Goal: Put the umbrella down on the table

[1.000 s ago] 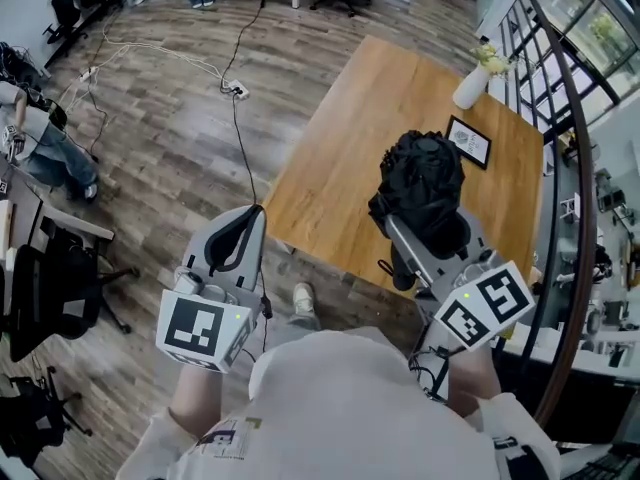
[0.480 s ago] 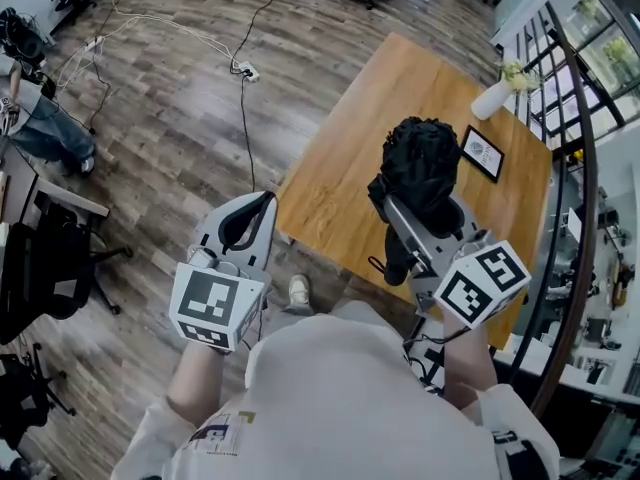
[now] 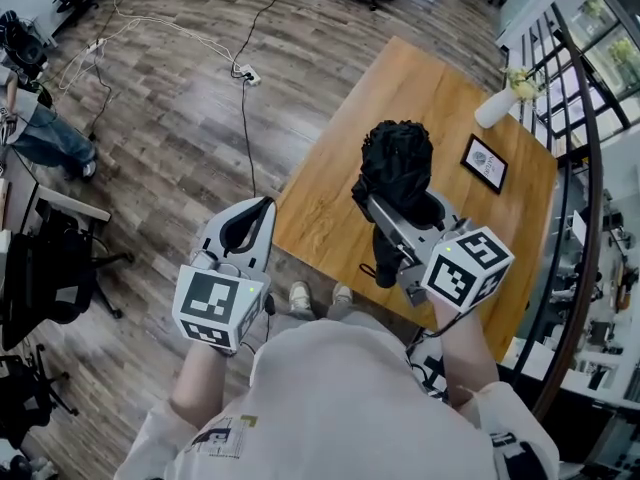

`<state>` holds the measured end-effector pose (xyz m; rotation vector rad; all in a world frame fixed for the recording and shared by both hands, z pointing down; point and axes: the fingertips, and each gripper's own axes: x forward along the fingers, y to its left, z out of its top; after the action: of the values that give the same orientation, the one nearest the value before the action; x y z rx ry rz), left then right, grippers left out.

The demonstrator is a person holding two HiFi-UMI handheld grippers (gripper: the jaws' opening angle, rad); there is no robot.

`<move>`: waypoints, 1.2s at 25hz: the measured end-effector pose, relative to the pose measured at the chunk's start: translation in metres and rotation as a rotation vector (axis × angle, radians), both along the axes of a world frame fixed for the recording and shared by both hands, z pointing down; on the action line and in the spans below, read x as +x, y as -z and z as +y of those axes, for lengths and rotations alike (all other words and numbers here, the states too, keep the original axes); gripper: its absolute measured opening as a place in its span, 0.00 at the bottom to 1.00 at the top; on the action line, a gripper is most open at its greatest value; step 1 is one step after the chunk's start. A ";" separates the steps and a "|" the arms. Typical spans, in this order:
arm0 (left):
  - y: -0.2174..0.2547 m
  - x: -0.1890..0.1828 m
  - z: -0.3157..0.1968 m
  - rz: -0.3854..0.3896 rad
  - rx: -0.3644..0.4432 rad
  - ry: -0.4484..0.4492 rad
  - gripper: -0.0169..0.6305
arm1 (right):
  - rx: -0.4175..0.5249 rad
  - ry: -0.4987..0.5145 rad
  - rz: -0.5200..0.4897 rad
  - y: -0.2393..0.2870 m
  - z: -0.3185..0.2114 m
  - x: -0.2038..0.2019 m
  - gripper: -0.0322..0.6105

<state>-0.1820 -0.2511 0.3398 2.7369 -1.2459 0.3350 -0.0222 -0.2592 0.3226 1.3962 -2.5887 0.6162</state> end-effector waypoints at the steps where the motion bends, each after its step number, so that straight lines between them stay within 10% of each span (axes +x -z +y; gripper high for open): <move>1: 0.001 0.002 -0.006 0.003 0.002 0.009 0.05 | -0.016 0.005 -0.006 -0.004 -0.007 0.002 0.47; 9: -0.022 0.018 -0.029 0.021 -0.039 0.058 0.05 | -0.137 0.018 -0.083 -0.047 -0.041 0.014 0.47; 30: -0.149 0.045 -0.089 -0.025 -0.317 0.045 0.05 | -0.416 0.037 0.084 -0.218 -0.109 -0.003 0.47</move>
<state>-0.1369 -0.3403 0.4886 2.4400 -1.1463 0.5152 -0.0248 -0.3683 0.5406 1.2056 -2.2438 0.9959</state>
